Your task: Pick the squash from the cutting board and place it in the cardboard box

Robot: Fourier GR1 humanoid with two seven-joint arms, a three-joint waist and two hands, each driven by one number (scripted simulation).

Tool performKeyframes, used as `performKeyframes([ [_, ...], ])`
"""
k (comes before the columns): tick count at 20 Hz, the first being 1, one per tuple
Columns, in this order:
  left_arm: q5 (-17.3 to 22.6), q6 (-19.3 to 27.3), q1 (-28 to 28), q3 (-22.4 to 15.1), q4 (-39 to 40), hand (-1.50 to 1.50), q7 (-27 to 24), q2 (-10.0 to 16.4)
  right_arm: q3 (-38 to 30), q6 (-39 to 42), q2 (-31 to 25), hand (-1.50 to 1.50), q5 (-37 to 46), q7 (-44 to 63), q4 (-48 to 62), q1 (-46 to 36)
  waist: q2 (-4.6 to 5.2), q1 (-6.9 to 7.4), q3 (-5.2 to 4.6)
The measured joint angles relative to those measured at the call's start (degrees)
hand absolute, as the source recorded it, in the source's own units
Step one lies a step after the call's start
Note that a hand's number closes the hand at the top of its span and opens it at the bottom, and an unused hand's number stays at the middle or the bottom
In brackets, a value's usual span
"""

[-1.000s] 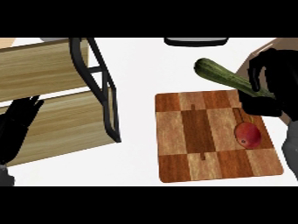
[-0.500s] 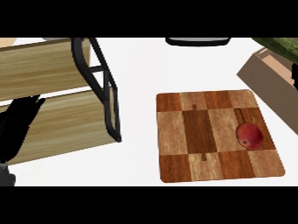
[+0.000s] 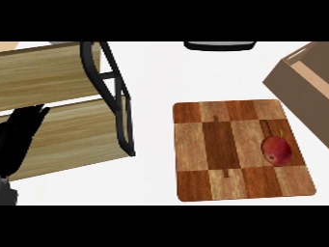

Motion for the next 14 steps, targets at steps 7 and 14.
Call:
performKeyframes([
  [7, -0.71, -0.83, 1.62, -0.17, -0.98, 0.0, -0.39, -0.94, -2.51, -9.21, -0.92, 1.5, 0.88, -12.09, 13.26, 1.89, 0.06, 0.2, 0.01],
  [14, -0.87, -1.05, 2.35, 0.27, -2.29, 0.0, 0.31, -1.29, -3.77, -12.94, 0.21, 1.5, -0.02, -18.9, 26.73, 1.62, 0.08, 0.34, 0.01],
])
